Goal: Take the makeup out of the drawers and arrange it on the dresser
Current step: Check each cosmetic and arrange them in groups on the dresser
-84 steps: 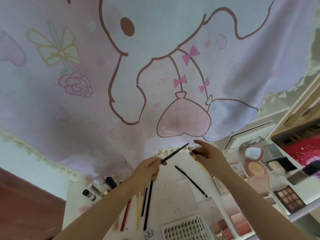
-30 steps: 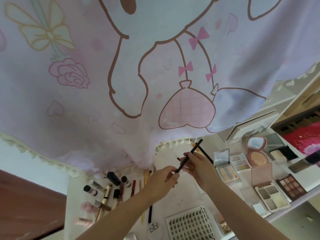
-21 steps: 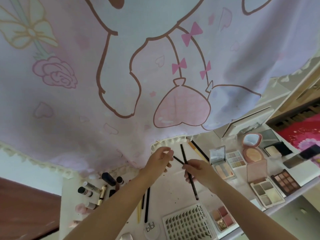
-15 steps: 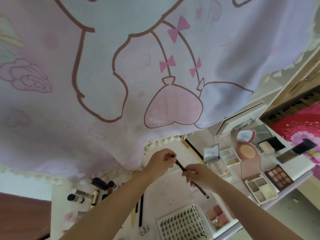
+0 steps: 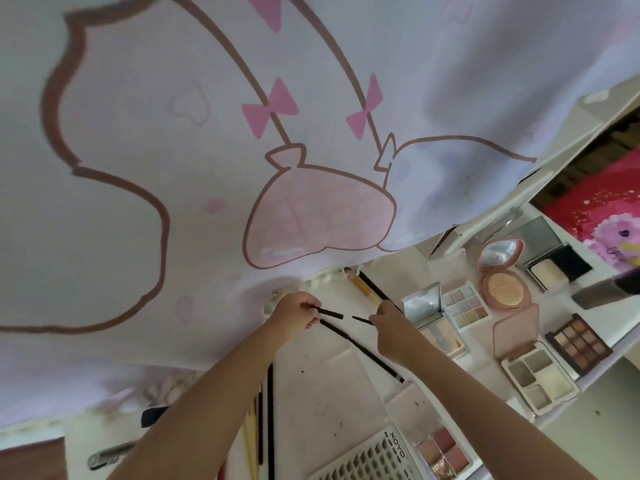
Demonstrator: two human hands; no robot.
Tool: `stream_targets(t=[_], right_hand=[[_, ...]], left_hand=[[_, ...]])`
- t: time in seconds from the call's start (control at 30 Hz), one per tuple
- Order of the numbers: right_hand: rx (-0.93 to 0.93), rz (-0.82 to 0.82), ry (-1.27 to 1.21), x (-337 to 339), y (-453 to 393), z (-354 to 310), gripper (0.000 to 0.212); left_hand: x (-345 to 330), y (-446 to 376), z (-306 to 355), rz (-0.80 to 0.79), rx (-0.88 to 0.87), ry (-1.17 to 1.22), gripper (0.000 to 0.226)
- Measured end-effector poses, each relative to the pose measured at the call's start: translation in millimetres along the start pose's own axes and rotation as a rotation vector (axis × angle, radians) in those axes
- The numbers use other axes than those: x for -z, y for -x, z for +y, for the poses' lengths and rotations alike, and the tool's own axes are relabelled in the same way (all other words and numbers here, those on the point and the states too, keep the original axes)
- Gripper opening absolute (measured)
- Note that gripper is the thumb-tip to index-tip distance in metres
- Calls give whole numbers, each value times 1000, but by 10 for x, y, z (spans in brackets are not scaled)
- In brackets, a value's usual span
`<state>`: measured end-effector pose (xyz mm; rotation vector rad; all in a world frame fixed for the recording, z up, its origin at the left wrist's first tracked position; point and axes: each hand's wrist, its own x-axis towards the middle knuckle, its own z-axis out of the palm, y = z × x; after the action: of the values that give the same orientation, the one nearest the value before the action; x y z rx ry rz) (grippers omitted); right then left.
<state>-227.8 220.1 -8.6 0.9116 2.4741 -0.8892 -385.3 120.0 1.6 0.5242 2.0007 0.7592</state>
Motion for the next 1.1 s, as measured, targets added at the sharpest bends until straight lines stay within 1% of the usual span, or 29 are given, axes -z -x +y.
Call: stream_targets(t=[0.17,0.27,0.37,0.73,0.87,1.0,1.1], right_hand=[[19,69,36,-157,-30,85,38],[38,90,39,-230,-38,71,37],[19,127,7,-253,-48,55,37],[2,147,-43,-296,-50,74,37],[-4,158,-57,-319,-71,48,37],[-35,186,-40,-338,-105,7,35],[-20,173,-10,-368,-107,-6,32]], left_hand=[[-47,-182,-74,-15,-34,-156,21],[-76,-225,-79,-54,-46,-185,21],[-84,-243,-79,-84,-42,-210,21],[-55,-277,-90,-90,-46,-265,21],[-125,-271,-92,-125,-91,-321,21],[-103,-306,-78,-13,-187,-388,22],[-81,-334,-105,-26,-252,-520,22]])
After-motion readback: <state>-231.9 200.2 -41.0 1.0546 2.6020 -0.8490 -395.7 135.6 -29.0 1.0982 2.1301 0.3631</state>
